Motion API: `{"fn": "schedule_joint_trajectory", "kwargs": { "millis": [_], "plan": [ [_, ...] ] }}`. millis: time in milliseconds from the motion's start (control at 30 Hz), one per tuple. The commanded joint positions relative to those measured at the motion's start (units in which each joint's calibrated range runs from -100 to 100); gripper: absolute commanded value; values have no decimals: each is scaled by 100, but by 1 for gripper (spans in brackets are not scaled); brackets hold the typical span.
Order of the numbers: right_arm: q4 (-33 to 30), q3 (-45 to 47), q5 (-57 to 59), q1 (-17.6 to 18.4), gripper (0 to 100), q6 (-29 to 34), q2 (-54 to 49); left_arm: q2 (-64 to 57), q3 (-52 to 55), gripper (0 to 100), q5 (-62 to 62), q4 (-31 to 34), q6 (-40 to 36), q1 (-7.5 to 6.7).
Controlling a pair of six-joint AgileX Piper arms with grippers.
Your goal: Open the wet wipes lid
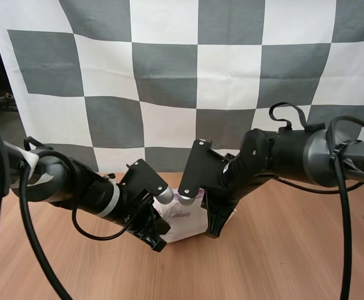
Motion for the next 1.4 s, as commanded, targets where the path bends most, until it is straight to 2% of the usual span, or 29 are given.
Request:
{"fn": "schedule_joint_trajectory", "kwargs": {
  "millis": [0, 400, 833, 1067, 1367],
  "plan": [
    [19, 8, -445, 57, 0, -9, 8, -2, -8, 0, 12, 1, 0, 4],
    [17, 8, -1454, 81, 0, -9, 490, -2, -8, 0, 32, 1, 0, 4],
    [-132, 8, -2085, 81, 0, -9, 492, -2, -8, 0, 88, 101, 8, 4],
    [-132, 8, -2844, 81, 0, -9, 503, -2, -8, 0, 105, 128, 49, 4],
    [-121, -399, -2870, 81, 0, -9, 966, -29, -8, 0, 186, 279, 64, 4]
  ]
}}
